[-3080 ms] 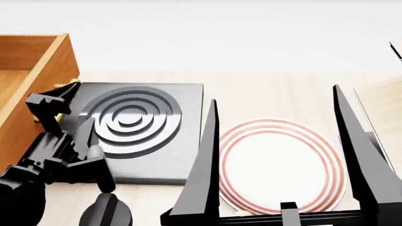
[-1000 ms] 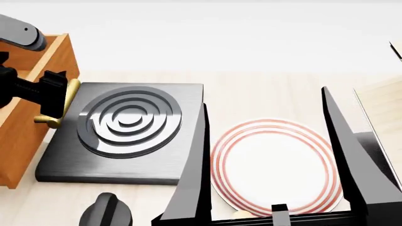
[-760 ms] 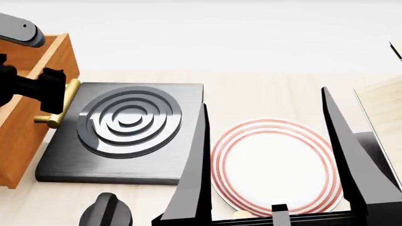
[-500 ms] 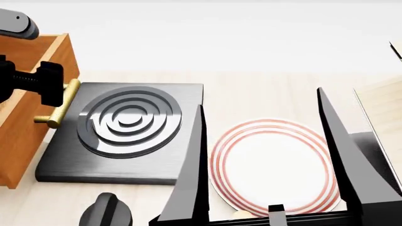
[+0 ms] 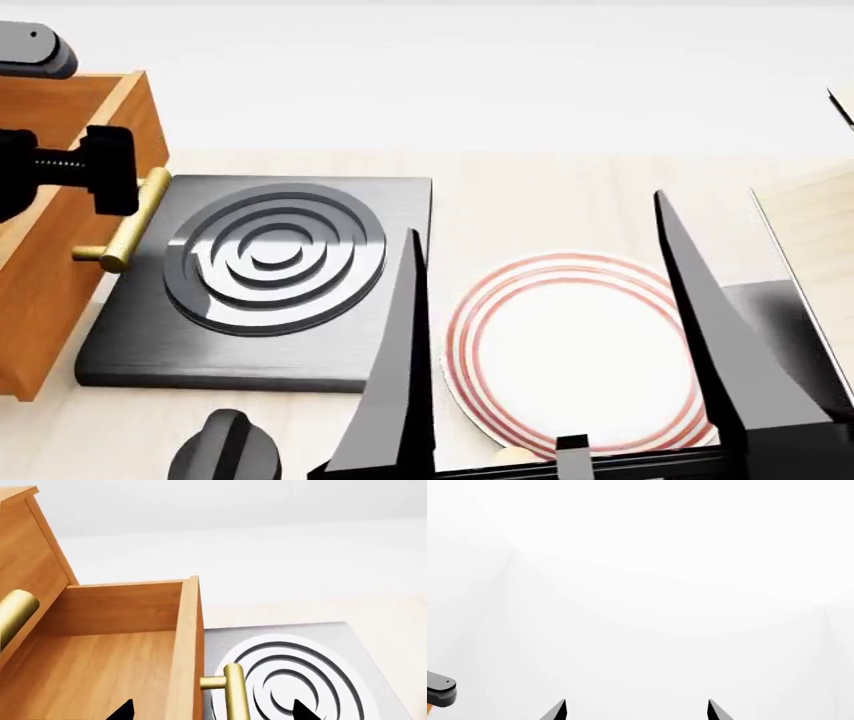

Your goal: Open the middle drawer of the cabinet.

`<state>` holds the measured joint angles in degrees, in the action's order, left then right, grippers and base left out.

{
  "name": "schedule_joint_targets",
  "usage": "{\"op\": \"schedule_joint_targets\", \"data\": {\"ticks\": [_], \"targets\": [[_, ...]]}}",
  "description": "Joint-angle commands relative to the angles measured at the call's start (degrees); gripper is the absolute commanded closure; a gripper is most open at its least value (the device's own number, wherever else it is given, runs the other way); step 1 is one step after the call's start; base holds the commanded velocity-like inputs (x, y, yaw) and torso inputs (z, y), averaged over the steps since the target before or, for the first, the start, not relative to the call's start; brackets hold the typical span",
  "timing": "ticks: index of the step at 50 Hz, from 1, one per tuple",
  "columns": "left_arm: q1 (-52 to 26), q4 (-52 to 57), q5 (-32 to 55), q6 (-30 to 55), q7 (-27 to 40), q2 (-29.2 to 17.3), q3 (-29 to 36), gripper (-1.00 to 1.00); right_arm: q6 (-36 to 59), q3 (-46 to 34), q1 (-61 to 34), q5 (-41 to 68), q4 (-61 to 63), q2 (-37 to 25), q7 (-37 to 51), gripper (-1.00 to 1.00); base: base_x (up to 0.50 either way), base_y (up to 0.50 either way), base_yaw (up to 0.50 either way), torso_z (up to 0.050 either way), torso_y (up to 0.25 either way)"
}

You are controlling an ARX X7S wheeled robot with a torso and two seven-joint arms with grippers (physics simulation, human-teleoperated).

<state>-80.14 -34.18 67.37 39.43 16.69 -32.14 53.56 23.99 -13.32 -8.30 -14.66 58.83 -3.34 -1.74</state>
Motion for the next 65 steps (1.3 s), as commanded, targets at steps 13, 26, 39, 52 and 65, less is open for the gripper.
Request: {"op": "schedule_joint_targets", "data": {"ticks": [13, 26, 39, 52, 65], "targets": [[0.4, -8.2, -1.9, -3.2, -3.2, 3.7, 0.4, -1.0, 0.0, -0.9, -0.1, 1.2, -0.4, -1.8, 2.1, -1.0, 0.0, 0.0, 0.0, 0.0, 0.0], [1.0, -11.0, -2.8, -4.6, -4.1, 4.9, 0.7, -1.0, -0.2, -1.4, 0.0, 1.5, -0.6, -2.6, 2.8, -1.0, 0.0, 0.0, 0.0, 0.0, 0.0], [0.7, -12.1, -3.0, -3.9, -3.6, 5.3, 0.9, -1.0, 0.0, -1.7, -0.2, 1.7, -0.6, -3.2, 3.5, -1.0, 0.0, 0.0, 0.0, 0.0, 0.0], [1.4, -9.9, -1.8, -2.7, -2.5, 4.9, 0.3, -1.0, 0.2, -1.8, -0.4, 2.2, -0.5, -3.6, 3.9, -1.0, 0.0, 0.0, 0.0, 0.0, 0.0], [1.7, -7.3, -0.8, -1.7, -1.9, 4.6, -0.1, -1.0, 0.4, -1.9, -0.5, 2.4, -0.3, -4.0, 4.2, -1.0, 0.0, 0.0, 0.0, 0.0, 0.0]]}}
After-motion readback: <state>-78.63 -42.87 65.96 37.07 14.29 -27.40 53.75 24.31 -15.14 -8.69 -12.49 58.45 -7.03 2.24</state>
